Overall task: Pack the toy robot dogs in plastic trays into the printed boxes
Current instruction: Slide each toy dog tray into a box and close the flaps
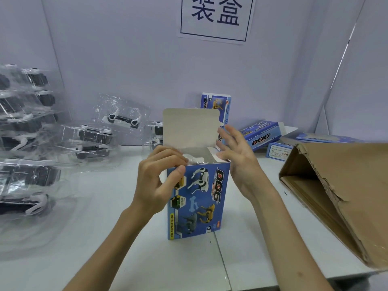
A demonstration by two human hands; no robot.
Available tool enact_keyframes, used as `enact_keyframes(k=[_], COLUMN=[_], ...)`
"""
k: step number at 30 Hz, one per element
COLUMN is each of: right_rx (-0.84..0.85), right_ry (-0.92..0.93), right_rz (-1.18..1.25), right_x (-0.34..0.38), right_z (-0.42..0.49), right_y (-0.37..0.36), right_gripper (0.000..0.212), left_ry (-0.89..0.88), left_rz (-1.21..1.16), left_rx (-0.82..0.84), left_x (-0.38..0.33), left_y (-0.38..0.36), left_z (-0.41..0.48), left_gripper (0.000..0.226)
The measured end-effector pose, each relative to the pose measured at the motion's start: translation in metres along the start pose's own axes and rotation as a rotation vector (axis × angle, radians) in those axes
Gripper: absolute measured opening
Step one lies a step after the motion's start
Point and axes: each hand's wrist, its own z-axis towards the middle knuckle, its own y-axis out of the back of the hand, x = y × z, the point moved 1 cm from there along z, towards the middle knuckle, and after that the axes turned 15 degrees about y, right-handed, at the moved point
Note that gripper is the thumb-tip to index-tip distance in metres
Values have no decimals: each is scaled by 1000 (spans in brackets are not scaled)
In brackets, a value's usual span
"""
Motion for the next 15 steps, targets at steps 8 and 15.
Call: enact_keyframes(k=[8,15], right_rx=[152,195], right_ry=[132,266], right_rz=[126,-199], right_x=[-12,-7], right_z=[-1,4], right_y=[-5,-11], right_gripper=[43,32], left_ry=[95,-129], left_rz=[-32,192], left_rx=[160,113], left_x=[5,6], left_y=[24,30], left_z=[7,1], left_gripper=[31,16])
